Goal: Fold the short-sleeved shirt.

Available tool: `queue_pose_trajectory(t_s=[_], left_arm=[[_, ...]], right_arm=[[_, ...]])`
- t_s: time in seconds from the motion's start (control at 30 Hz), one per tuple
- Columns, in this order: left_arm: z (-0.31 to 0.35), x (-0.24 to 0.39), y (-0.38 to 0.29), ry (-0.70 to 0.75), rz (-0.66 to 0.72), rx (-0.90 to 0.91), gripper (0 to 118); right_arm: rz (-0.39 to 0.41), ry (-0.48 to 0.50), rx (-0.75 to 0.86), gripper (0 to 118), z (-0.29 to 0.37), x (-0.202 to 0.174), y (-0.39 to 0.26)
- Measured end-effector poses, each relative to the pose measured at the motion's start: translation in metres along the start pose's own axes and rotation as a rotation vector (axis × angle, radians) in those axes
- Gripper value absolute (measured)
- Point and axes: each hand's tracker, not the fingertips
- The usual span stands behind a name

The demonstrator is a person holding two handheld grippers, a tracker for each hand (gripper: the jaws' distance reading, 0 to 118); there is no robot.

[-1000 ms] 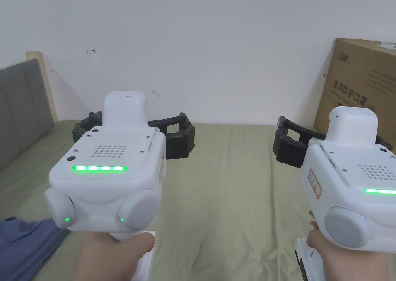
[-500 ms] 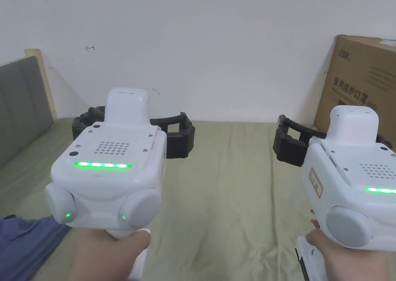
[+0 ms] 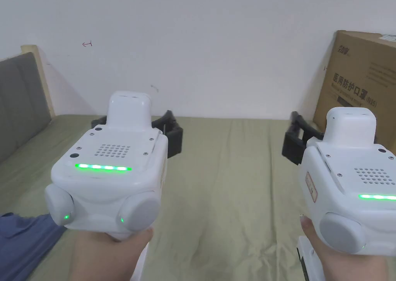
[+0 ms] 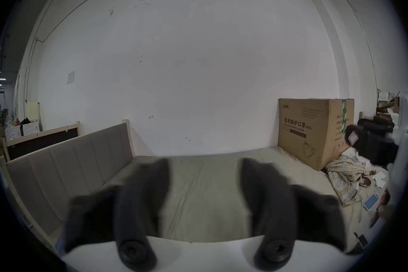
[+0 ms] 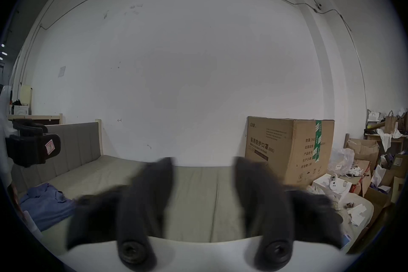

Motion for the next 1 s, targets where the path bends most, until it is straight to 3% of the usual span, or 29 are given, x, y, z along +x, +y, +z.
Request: queue_pose_trajectory(t_s=[0.03,0.07,0.1,0.17,0.23,0.4,0.5,0.63,0.77,0.87,1.0], left_arm=[[-0.003,-0.001,-0.001,0.022,-0.001,-0.046,35],[-0.005,-0.001,-0.005,-0.028,-0.01,-0.089,15],[-0.008,-0.006,-0.008,-0.066,-0.006,-0.119,6],[-0.011,-0.016,-0.015,-0.167,0.103,-0.142,1],[-0.012,-0.015,-0.019,-0.069,0.096,-0.154,0],[-0.009,-0.027,-0.023,-0.043,0.092,-0.132,0],[-0.001,-0.052,-0.024,-0.011,0.103,-0.131,0],[0.027,-0.118,-0.033,0.147,0.106,-0.151,0],[0.079,-0.192,-0.04,0.39,0.046,-0.121,0],[0.11,-0.234,-0.042,0.482,0.072,-0.107,0],[0.127,-0.262,-0.049,0.5,0.144,-0.133,0]], right_arm=[[-0.005,0.007,-0.008,27,-0.001,0.001,-0.001],[-0.008,0.001,-0.024,7,-0.003,0.004,-0.002],[-0.012,-0.011,-0.029,5,-0.004,0.005,-0.004],[-0.024,0.01,-0.055,1,-0.005,0.012,-0.007],[-0.032,0.011,-0.065,1,-0.003,0.016,-0.007],[-0.03,0.039,-0.098,1,-0.005,0.011,-0.009],[-0.035,0.112,-0.107,1,-0.012,-0.008,-0.015],[-0.07,0.256,-0.129,1,-0.026,-0.069,-0.022],[-0.074,0.496,-0.193,1,-0.036,-0.151,-0.023],[-0.072,0.673,-0.274,1,-0.035,-0.203,-0.026],[-0.1,0.718,-0.302,1,-0.034,-0.244,-0.031]])
